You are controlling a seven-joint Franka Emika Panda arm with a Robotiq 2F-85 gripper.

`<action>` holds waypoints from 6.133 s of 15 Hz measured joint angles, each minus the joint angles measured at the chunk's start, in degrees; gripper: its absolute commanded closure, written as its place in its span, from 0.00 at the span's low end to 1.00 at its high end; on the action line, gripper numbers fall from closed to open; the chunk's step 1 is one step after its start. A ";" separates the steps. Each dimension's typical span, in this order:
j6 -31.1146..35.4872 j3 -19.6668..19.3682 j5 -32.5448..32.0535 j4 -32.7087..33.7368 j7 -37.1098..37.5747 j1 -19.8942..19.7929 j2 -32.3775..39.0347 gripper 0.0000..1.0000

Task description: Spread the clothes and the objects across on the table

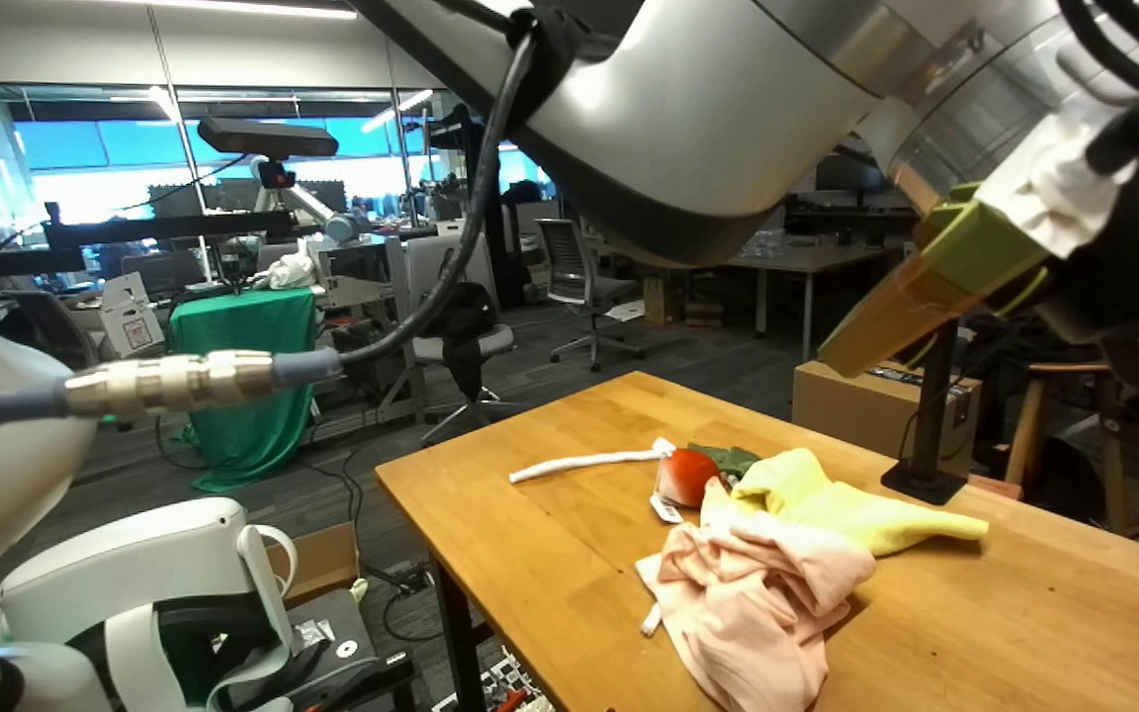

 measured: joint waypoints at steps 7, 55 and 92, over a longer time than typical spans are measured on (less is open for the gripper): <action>-0.03 -0.02 0.00 0.00 0.42 0.10 0.39 0.12; 6.80 17.11 64.31 3.28 -67.30 19.75 17.12 0.00; 15.59 13.98 39.43 11.79 -43.30 27.01 31.16 0.73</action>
